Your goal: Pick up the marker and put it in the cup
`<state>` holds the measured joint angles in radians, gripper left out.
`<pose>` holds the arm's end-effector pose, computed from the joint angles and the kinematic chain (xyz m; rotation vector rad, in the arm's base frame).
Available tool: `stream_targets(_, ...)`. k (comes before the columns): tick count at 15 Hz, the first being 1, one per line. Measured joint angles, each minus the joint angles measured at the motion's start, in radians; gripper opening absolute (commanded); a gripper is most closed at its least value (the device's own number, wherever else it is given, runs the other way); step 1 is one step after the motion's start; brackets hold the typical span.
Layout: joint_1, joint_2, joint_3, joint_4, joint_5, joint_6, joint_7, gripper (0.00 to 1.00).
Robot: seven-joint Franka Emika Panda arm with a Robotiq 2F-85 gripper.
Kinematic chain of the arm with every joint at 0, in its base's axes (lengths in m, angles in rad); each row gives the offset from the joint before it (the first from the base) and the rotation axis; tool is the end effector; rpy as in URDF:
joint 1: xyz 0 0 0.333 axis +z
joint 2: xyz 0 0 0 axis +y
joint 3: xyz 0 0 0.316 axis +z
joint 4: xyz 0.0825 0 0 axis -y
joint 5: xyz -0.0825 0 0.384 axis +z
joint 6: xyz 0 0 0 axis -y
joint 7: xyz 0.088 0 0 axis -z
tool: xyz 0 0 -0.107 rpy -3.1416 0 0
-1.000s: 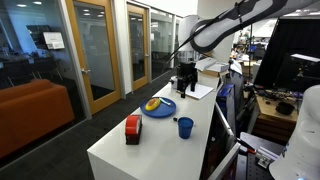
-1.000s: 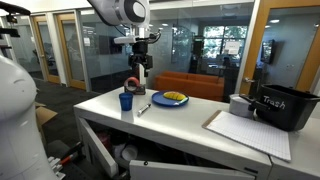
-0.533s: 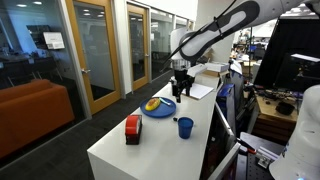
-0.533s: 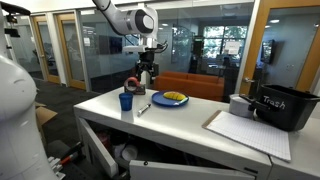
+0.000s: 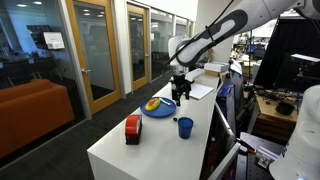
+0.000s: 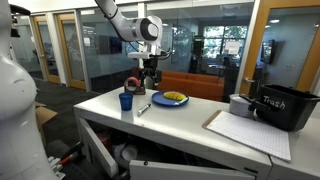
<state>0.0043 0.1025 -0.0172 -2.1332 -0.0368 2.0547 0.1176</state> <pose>0.5348 -0.0088 0.3459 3.0824 -0.1705 -0.2771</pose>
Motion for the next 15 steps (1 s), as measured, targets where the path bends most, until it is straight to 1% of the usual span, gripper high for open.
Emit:
stream_targets(8, 0.001, 0.004, 0.000, -0.002, 0.000, 0.006, 0.000, 1.00)
stream_targets(15, 0.005, 0.068, 0.004, -0.031, -0.012, 0.131, -0.020, 1.00)
